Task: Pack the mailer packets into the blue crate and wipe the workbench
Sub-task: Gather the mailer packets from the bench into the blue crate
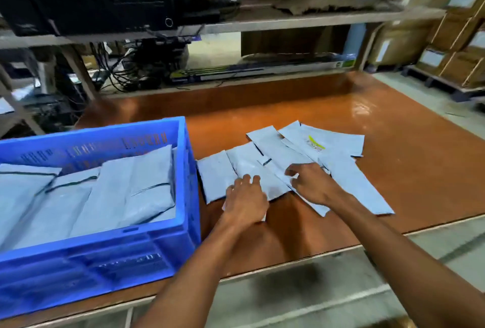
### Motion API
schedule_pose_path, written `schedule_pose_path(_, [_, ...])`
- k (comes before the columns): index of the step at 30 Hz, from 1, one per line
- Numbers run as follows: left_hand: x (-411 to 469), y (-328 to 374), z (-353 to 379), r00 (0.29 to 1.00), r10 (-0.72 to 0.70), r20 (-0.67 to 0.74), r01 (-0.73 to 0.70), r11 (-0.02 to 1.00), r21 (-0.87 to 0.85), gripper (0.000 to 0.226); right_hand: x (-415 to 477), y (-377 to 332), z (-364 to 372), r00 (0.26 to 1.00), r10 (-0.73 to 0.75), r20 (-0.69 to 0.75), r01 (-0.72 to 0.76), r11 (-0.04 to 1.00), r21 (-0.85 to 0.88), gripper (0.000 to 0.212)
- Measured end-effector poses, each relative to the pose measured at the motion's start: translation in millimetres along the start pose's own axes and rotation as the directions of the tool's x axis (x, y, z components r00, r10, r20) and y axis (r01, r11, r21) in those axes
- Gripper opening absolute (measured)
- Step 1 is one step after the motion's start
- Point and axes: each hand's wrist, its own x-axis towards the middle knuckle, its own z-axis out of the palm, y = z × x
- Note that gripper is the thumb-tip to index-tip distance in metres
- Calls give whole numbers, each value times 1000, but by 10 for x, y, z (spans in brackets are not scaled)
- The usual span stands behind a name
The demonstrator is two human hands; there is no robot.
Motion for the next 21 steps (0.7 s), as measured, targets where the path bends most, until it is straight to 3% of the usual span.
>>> schedule_pose_path(3, [109,-259,297,970,-235,-65,232,971,-51,60,11,22,367,992,-108,66,106,994,37,43])
schedule_pose_path(6, [217,-432,406,941,-336,36,338,934,-114,69,124,-155,685,967,-196,162,209,976,-65,54])
schedule_pose_path(8, [213,-468,450,935,-343,87,350,931,-102,70,155,-219,835,965,-185,188,226,947,-227,57])
schedule_pose_path(10, [166,-464,466,939,-336,76,342,934,-105,70,97,-226,844,979,-172,112,200,921,-334,55])
schedule_pose_path(14, [-64,-467,410,982,-188,-31,186,981,-63,57,-203,-118,683,987,-159,36,159,893,-421,46])
schedule_pose_path(16, [-114,-516,378,972,-161,-171,152,986,-68,46,-265,-75,595,989,-141,43,146,894,-423,42])
schedule_pose_path(18, [-44,-553,351,946,-240,-217,221,969,-108,51,-162,-75,533,983,-184,22,181,923,-341,39])
schedule_pose_path(21, [184,-585,311,903,-430,-19,416,883,-216,74,120,-77,589,969,-216,116,234,957,-173,55])
